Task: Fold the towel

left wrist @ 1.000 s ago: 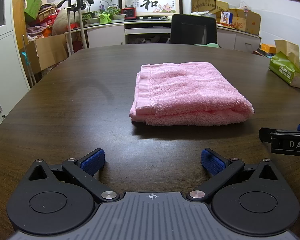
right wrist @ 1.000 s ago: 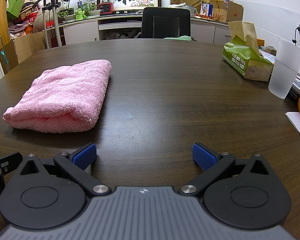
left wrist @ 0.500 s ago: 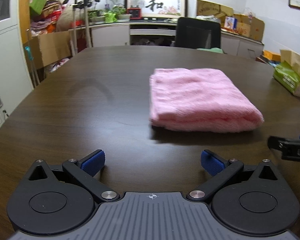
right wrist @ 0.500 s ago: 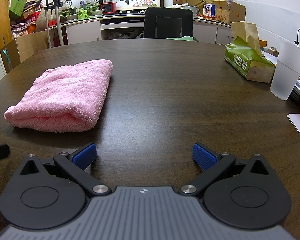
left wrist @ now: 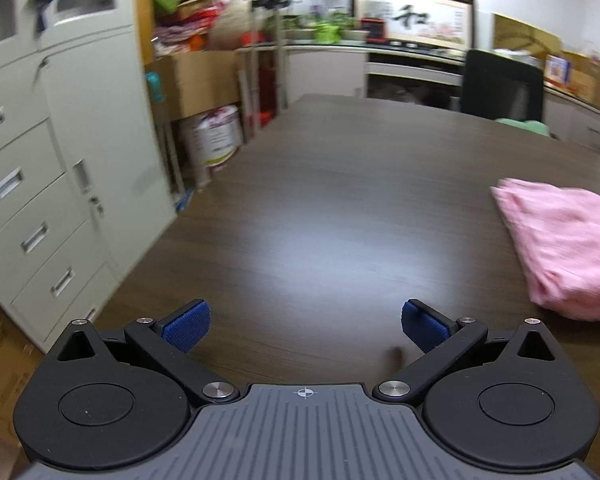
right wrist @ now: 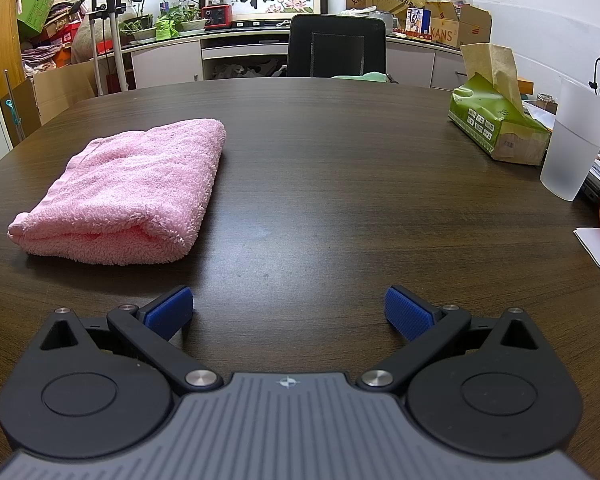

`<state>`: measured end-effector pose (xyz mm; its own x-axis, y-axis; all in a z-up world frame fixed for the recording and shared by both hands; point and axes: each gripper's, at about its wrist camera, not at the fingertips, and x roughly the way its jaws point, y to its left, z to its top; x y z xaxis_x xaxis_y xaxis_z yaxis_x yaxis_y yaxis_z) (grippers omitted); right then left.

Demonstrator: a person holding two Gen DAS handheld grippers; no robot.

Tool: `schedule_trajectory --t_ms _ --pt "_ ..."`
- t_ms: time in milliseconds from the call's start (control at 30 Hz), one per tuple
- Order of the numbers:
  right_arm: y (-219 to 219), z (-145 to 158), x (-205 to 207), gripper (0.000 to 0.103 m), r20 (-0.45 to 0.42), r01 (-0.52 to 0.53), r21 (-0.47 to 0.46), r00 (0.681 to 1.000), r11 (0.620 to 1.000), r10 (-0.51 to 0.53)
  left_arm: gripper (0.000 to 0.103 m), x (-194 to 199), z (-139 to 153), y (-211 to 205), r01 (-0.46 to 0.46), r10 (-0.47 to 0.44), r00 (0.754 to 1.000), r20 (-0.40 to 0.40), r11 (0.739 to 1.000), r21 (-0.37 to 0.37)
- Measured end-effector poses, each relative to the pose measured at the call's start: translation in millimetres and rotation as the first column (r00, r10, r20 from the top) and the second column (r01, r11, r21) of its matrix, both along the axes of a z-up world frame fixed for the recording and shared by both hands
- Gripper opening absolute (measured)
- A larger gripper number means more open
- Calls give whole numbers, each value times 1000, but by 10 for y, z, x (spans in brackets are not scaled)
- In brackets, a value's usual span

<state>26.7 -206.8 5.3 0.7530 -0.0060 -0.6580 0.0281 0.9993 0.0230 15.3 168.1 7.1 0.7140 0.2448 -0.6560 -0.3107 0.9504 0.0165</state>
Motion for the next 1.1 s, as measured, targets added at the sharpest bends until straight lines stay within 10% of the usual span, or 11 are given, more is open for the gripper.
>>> schedule_trajectory --t_ms 600,1100 --pt "-162 8 25 103 10 66 13 998 998 -66 103 10 -75 260 -35 35 999 17 999 7" --pt "-1719 32 244 103 -2 400 12 916 916 -400 103 13 -74 305 -56 56 998 17 998 3"
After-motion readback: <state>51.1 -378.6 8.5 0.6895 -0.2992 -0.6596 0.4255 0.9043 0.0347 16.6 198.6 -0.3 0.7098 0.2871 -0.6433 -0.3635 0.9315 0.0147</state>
